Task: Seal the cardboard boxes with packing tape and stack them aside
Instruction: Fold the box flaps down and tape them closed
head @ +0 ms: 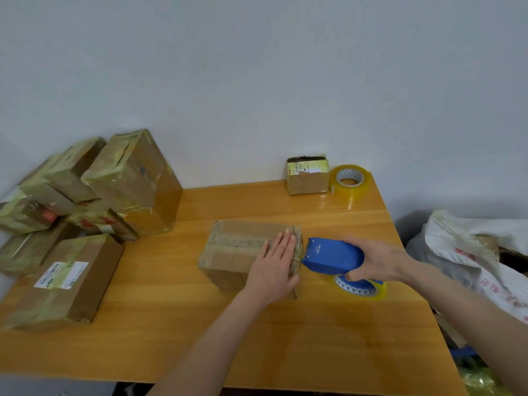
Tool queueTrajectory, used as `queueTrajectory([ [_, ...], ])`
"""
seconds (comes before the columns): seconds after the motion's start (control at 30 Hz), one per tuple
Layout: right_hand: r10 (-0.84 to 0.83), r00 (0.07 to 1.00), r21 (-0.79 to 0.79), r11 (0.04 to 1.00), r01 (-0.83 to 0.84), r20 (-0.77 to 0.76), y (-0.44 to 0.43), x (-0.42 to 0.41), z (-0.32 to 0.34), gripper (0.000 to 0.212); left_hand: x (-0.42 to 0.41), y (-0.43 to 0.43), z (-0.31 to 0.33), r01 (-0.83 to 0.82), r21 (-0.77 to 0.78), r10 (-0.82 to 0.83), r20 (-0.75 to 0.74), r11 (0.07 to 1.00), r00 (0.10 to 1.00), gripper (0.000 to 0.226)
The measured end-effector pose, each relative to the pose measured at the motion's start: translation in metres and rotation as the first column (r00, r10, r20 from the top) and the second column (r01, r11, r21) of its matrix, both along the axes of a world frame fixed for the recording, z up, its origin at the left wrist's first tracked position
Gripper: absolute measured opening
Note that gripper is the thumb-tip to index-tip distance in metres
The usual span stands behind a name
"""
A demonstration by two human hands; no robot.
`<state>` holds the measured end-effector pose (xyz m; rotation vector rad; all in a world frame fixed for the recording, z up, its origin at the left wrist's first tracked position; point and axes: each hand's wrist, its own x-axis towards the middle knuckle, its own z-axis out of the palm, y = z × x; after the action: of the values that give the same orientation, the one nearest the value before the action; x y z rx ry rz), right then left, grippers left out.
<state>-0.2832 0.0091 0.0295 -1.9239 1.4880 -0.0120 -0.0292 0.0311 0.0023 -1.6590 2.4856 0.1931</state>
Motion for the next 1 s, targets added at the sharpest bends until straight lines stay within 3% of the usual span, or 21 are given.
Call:
queueTrajectory([
  [0.23,-0.080,0.976,0.057,0.996,0.070,0.205,0.009,-0.025,-0.006,0.068,0.005,-0.003,-0.004,0.016,-0.020,-0.016,-0.016,1.000,1.000,0.076],
  [0.5,-0.053,0.968,0.080,0.996,0.034,0.246,0.011,-0.039,-0.014,0.065,0.006,-0.003,-0.004,0.031,-0.024,-0.031,-0.014,0.999,0.999,0.076],
  [0.6,-0.033,0.981,0.097,0.995,0.015,0.189,0.008,-0.045,-0.014,0.070,0.007,-0.004,-0.004,0.028,-0.021,-0.029,-0.025,0.999,0.999,0.075],
  [0.8,0.082,0.992,0.083,0.994,-0.074,-0.098,-0.006,-0.007,-0.012,0.083,0.007,-0.003,-0.004,0.039,-0.033,-0.040,-0.029,0.999,0.999,0.075],
  [1.0,0.079,0.990,0.104,0.992,-0.066,-0.119,-0.017,0.011,-0.012,0.084,0.006,-0.003,-0.003,0.039,-0.038,-0.039,-0.004,0.999,0.999,0.076],
])
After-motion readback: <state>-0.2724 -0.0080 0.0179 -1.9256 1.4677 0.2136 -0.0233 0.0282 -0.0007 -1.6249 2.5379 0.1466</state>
